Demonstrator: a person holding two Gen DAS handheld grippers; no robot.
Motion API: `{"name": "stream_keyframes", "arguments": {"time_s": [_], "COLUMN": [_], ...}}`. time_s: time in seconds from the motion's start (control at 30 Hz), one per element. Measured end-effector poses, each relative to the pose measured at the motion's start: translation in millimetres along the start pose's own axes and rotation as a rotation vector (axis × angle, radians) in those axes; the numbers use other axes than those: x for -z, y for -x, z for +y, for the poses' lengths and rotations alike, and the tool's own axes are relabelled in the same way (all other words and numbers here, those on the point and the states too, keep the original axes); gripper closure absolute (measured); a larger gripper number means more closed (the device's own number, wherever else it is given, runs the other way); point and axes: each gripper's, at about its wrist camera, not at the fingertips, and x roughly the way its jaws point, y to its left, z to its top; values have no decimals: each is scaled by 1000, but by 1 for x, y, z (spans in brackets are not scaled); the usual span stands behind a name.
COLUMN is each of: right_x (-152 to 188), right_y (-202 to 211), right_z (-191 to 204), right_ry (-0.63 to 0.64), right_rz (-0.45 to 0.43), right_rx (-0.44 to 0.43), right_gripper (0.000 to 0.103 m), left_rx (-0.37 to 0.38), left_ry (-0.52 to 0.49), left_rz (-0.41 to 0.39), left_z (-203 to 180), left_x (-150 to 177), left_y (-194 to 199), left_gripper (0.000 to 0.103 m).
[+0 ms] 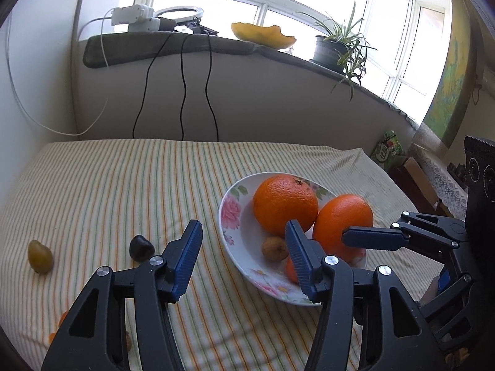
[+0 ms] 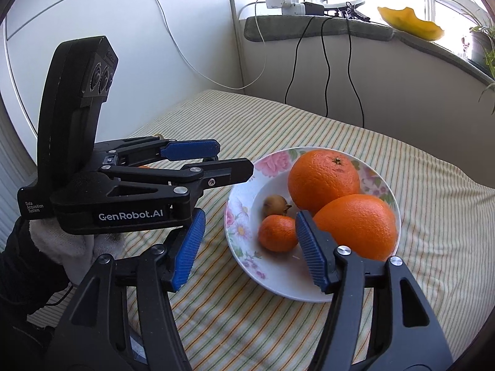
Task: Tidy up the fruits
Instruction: 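Carry the tangerine and kiwi over the white plate and open both grippers, then grasp a black plum with the right gripper while the left gripper grasps a tangerine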
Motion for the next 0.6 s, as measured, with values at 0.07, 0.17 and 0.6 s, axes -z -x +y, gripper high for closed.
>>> {"name": "stream_keyframes", "arguments": {"time_s": [0.07,0.17,0.6], "right_x": [1,4,2], "right_y": [2,5,12], "right_z": [0,2,10], "right_ry": [-1,-3,17], "right_rz": [-2,-5,-10], "right_rx": [2,5,-1], "right_gripper": [36,35,35], "left_rx": [-1,-2,-31], "left_ry": [-1,-2,22], "left_rz": [-5,-11,-53], "left_z": [0,-1,14], "left_x": [-1,-1,4], "left_y": [2,5,33], "left_gripper": [48,48,48]}}
